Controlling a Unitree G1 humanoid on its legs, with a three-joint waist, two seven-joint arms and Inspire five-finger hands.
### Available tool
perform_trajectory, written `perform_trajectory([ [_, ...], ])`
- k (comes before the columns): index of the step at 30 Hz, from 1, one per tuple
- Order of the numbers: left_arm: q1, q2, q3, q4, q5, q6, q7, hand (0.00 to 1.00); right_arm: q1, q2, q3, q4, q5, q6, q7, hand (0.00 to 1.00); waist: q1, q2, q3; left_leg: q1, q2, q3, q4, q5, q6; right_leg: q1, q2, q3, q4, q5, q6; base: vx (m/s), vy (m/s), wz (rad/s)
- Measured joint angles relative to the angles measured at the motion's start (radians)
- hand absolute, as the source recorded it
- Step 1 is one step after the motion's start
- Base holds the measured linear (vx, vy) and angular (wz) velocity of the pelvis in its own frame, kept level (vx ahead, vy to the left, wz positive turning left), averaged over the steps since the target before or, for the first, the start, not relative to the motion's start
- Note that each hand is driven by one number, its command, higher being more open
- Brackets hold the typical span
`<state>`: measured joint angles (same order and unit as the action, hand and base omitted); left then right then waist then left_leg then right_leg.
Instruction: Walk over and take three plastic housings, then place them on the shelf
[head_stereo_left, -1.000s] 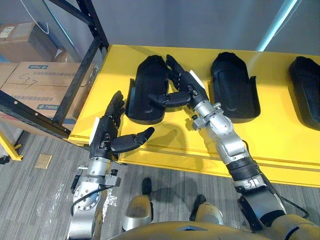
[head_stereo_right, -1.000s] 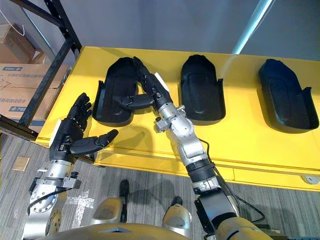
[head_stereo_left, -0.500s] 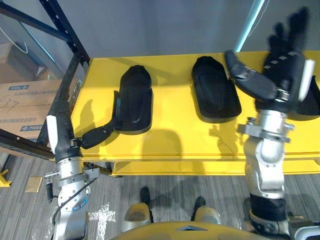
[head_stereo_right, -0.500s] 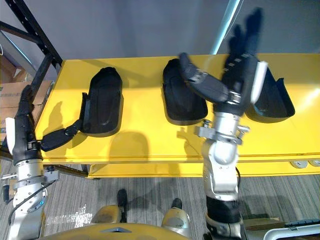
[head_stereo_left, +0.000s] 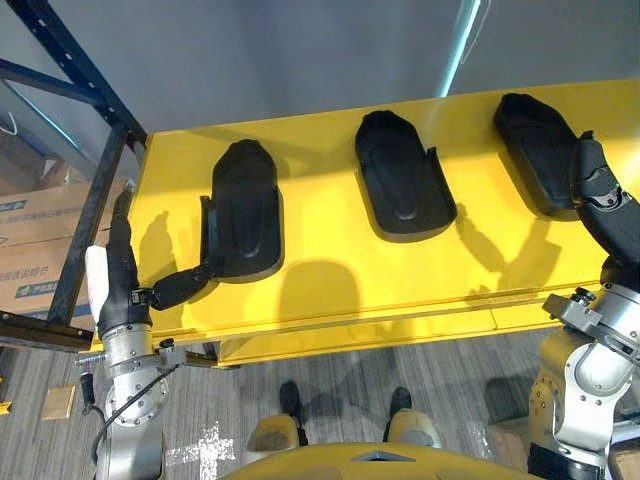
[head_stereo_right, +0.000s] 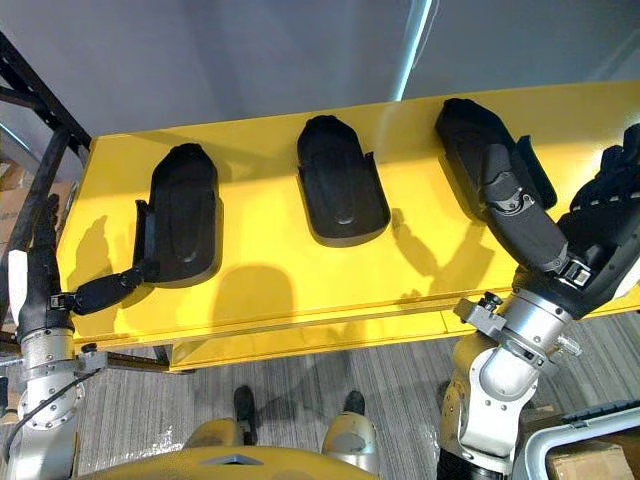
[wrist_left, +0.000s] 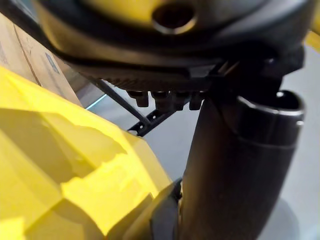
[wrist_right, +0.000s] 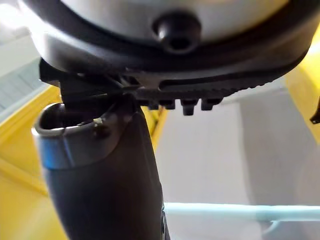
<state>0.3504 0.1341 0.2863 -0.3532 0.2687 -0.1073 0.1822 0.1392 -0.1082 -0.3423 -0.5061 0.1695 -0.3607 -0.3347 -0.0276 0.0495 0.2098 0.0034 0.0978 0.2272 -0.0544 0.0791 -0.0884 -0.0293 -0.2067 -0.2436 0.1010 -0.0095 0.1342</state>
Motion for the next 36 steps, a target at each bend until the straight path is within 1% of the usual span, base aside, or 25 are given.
perform_trajectory([
  [3, -0.007, 0.000, -0.011, 0.000, -0.103, -0.002, -0.060, 1.00, -0.001, -0.001, 0.000, 0.000, 0.000, 0.000, 0.000, 1.00, -0.004, 0.005, 0.002, -0.018, 0.000, 0.002, 0.003, 0.000, 0.000, -0.021, 0.000, 0.004, 0.005, 0.000, 0.000, 0.00, 0.000, 0.00],
  [5, -0.006, 0.000, -0.025, 0.000, -0.189, -0.002, -0.121, 1.00, -0.003, -0.002, 0.000, 0.000, -0.001, 0.000, 0.001, 1.00, -0.003, 0.013, 0.010, -0.025, 0.000, 0.001, 0.008, -0.001, 0.001, -0.026, 0.000, 0.004, 0.006, 0.000, 0.000, 0.00, 0.000, 0.00],
  [11, -0.005, 0.000, -0.036, 0.000, -0.324, -0.004, -0.231, 1.00, -0.020, -0.002, 0.000, 0.000, -0.001, 0.002, 0.004, 1.00, -0.003, 0.040, 0.033, -0.032, 0.001, 0.001, 0.016, -0.006, 0.002, -0.039, -0.001, 0.008, 0.021, -0.007, -0.006, 0.00, 0.000, 0.00],
  [14, -0.004, 0.000, -0.035, 0.000, -0.383, -0.006, -0.282, 1.00, -0.020, -0.002, -0.002, 0.000, -0.001, 0.004, 0.005, 1.00, -0.004, 0.043, 0.040, -0.032, 0.001, 0.002, 0.020, -0.009, 0.003, -0.040, -0.001, 0.011, 0.024, -0.010, -0.007, 0.00, 0.000, 0.00],
  [17, 0.001, 0.002, -0.032, -0.006, -0.385, -0.008, -0.305, 1.00, -0.021, -0.002, -0.002, 0.000, -0.001, 0.007, 0.008, 1.00, -0.003, 0.042, 0.057, -0.037, 0.002, 0.004, 0.036, -0.020, 0.002, -0.050, -0.005, 0.018, 0.042, -0.020, -0.006, -0.01, 0.008, -0.04],
  [21, 0.015, 0.002, -0.024, -0.012, -0.381, -0.008, -0.320, 1.00, -0.020, -0.002, -0.003, 0.000, -0.001, 0.023, 0.015, 1.00, -0.003, 0.042, 0.058, -0.050, 0.002, 0.004, 0.038, -0.020, 0.001, -0.069, -0.007, 0.021, 0.056, -0.026, -0.006, 0.00, 0.000, 0.00],
  [23, 0.016, 0.002, -0.022, -0.012, -0.359, -0.005, -0.319, 1.00, -0.020, -0.002, -0.003, 0.000, -0.001, 0.025, 0.020, 1.00, -0.003, 0.043, 0.058, -0.050, 0.001, 0.002, 0.039, -0.021, 0.002, -0.069, -0.007, 0.020, 0.056, -0.027, -0.006, 0.00, 0.000, 0.00],
  [25, 0.014, 0.002, -0.019, -0.012, -0.298, 0.007, -0.310, 1.00, -0.020, -0.002, -0.003, 0.000, -0.001, 0.025, 0.020, 1.00, -0.003, 0.042, 0.058, -0.050, 0.000, 0.001, 0.039, -0.023, 0.003, -0.068, -0.008, 0.019, 0.056, -0.028, -0.005, 0.00, 0.000, 0.00],
  [28, 0.010, 0.002, -0.018, -0.012, -0.249, 0.019, -0.264, 1.00, -0.020, -0.002, -0.002, 0.000, -0.001, 0.028, 0.020, 1.00, -0.003, 0.042, 0.059, -0.051, -0.001, 0.000, 0.047, -0.029, 0.004, -0.064, -0.011, 0.018, 0.058, -0.032, -0.005, 0.00, 0.000, 0.00],
  [30, 0.008, 0.002, -0.018, -0.012, -0.211, 0.019, -0.219, 1.00, -0.020, -0.002, -0.001, 0.000, -0.001, 0.030, 0.020, 1.00, -0.004, 0.043, 0.060, -0.050, -0.001, 0.000, 0.052, -0.033, 0.004, -0.064, -0.012, 0.019, 0.063, -0.035, -0.005, 0.00, 0.000, 0.00],
  [32, -0.007, 0.003, -0.018, -0.010, -0.146, 0.020, -0.135, 1.00, -0.020, -0.003, 0.000, 0.000, -0.001, 0.032, 0.019, 1.00, -0.005, 0.043, 0.072, -0.050, 0.000, 0.000, 0.055, -0.033, 0.004, -0.065, -0.012, 0.020, 0.068, -0.036, -0.006, 0.00, 0.000, 0.00],
  [35, -0.025, 0.003, -0.016, -0.006, -0.105, 0.020, -0.055, 1.00, -0.020, -0.003, 0.004, 0.000, -0.001, 0.042, 0.014, 1.00, -0.006, 0.040, 0.083, -0.061, 0.001, 0.000, 0.062, -0.033, 0.004, -0.076, -0.012, 0.021, 0.073, -0.037, -0.007, 0.00, 0.000, 0.00],
  [36, -0.030, 0.003, -0.016, -0.005, -0.098, 0.020, -0.042, 1.00, -0.020, -0.003, 0.004, 0.000, -0.001, 0.044, 0.011, 1.00, -0.006, 0.040, 0.083, -0.065, 0.001, 0.000, 0.065, -0.034, 0.005, -0.078, -0.012, 0.020, 0.073, -0.037, -0.007, 0.00, 0.000, 0.00],
])
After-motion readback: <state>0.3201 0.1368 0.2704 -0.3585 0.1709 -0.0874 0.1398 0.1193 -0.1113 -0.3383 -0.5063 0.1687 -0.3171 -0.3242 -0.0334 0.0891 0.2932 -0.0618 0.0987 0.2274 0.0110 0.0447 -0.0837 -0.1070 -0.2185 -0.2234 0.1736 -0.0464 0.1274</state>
